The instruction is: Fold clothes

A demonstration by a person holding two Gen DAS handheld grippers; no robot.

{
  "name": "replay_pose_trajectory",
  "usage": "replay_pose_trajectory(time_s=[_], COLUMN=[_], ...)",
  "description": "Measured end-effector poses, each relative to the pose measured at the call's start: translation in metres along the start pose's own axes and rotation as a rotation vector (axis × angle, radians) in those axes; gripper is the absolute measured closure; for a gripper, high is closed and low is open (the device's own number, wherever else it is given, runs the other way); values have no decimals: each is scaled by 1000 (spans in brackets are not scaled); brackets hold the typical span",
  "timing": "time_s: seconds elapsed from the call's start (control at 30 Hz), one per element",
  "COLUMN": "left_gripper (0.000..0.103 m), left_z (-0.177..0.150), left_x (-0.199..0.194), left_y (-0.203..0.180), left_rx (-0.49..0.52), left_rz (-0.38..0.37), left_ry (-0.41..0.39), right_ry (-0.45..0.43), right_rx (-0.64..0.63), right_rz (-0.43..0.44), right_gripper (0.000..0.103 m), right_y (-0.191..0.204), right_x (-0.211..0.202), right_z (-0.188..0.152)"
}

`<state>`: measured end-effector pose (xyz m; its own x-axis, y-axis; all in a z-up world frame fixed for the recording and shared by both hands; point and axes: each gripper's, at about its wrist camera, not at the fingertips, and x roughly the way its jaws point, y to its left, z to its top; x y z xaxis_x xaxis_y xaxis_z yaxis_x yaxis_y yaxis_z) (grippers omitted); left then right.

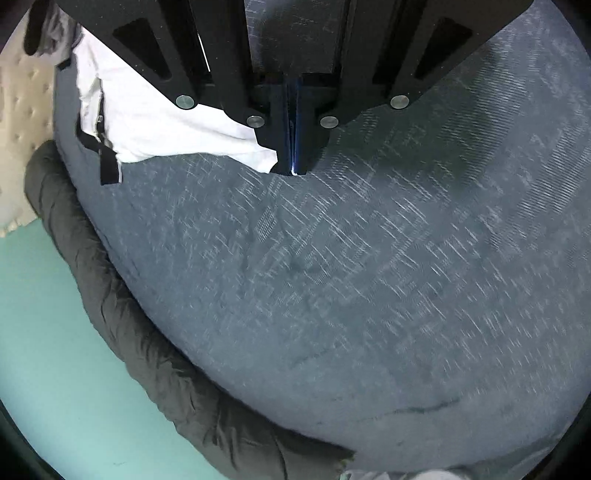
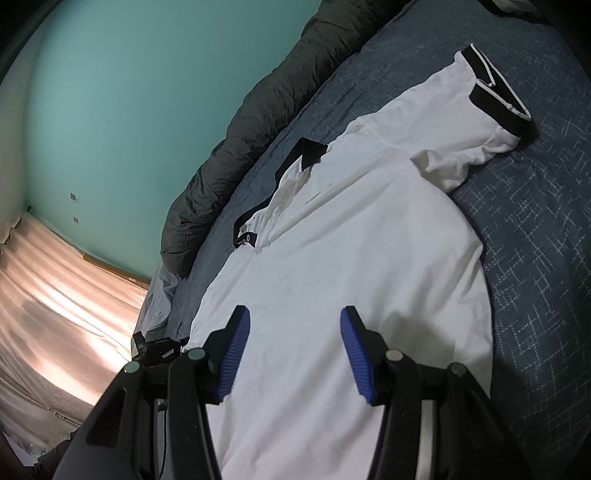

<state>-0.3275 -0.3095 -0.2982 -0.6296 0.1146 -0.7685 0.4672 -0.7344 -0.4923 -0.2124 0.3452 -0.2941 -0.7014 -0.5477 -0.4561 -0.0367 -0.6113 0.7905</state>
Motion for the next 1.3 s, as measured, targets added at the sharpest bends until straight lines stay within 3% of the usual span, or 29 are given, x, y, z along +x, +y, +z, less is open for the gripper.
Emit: replay_pose_trajectory(time_s=[0.03,0.1,0.27,0.5,0.7,0.8,0.83,0.87,0.9,1.1,1.3], left_gripper=[99,78,76,69,68,71,78,99,101,102,102], left_z=[0,1,-10,-66,-80,-81,-81,-81,-82,-83,-78], left_x=[-3,-10,-44,-47,-28,-24,-22,-22,-25,-38,-52], left_y=[2,3,2,-29,-48,-55,-57,-56,-52,-45,-36], left_rx=[-14,-21,30,128,139,161,168,171,172,187,219], left_rz=[-13,-19,-65,-195,-182,-171,-168,-163,-156,-157,-99], left_ry=[-4,-10,-32,115,142,131,127,128,132,113,100], right_ry=[1,2,-2,-6,-7,-11,-12,-14,-15,-22,-13], right_rx=[-1,-2,-2,-10,-2,3,6,9,11,15,12], right_rz=[1,4,16,32,40,41,41,42,42,46,52], right_gripper=[51,51,51,51,51,51,51,51,51,51,51], right_y=[0,1,5,12,11,10,9,8,8,9,11], right_x=[0,0,-2,-5,-7,-8,-8,-8,-8,-9,-7], right_z=[0,0,0,-2,-1,2,2,3,4,4,3])
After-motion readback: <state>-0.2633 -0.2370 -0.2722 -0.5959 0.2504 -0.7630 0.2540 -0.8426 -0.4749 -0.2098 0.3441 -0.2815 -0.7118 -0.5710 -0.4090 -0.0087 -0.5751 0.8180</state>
